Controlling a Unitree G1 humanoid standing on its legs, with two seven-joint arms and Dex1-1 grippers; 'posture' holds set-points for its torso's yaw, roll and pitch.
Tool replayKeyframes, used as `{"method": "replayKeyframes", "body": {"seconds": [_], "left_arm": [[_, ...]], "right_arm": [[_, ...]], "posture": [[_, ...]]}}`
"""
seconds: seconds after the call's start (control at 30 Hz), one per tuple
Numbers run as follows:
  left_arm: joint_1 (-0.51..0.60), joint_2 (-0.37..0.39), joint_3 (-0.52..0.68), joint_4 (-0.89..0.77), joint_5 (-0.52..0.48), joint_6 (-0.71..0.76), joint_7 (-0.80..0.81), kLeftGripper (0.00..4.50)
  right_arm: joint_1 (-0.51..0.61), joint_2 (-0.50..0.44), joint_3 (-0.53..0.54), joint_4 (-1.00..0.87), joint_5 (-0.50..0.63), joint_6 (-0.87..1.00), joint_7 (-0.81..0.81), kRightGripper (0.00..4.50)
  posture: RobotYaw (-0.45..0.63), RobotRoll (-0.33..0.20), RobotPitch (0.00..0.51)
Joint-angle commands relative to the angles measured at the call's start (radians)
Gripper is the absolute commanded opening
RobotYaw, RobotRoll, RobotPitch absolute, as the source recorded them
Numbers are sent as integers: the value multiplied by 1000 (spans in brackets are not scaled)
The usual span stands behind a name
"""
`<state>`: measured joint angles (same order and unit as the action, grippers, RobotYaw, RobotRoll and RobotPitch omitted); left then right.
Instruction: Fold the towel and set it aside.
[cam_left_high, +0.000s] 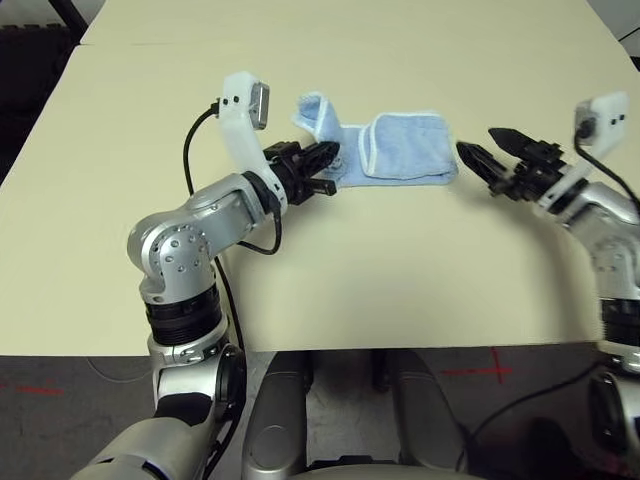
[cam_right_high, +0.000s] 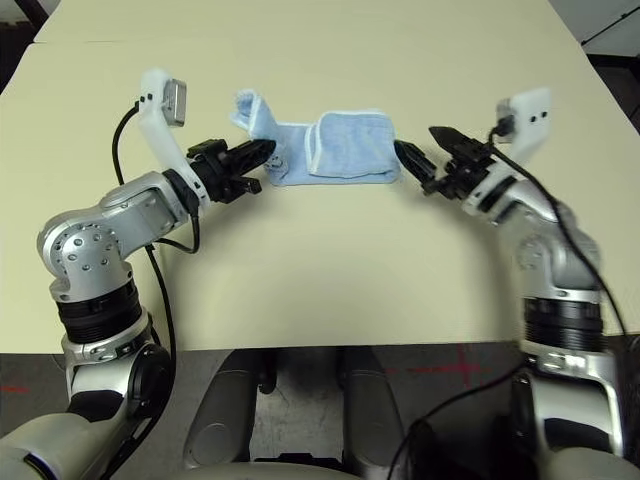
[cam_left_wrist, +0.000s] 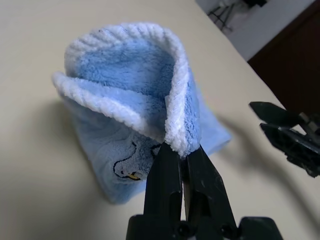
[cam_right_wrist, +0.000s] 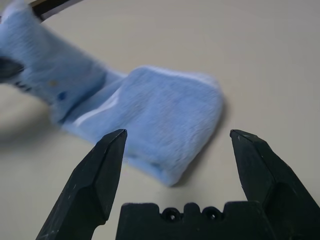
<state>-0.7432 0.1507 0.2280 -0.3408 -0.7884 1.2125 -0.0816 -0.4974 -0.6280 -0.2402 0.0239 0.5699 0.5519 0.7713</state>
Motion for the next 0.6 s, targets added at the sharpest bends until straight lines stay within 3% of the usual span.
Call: {"method": "replayKeyframes", "body": {"seconds": [0.03,0.27,0.6], "left_arm": [[-1,2,-4,-1,-12,2,-9,27],[-17,-14,-12,-8,-21,8,0,27],[-83,-95,-46,-17,-71,37,10,27]], "right_arm": [[22,-40,8,-10,3,18,49,4500],[31,-73,16,1,-10,17,101,4500],[45,-89,18,19,-39,2,121,4500]], "posture": [[-26,0,322],[-26,0,324],[-37,0,322]]}}
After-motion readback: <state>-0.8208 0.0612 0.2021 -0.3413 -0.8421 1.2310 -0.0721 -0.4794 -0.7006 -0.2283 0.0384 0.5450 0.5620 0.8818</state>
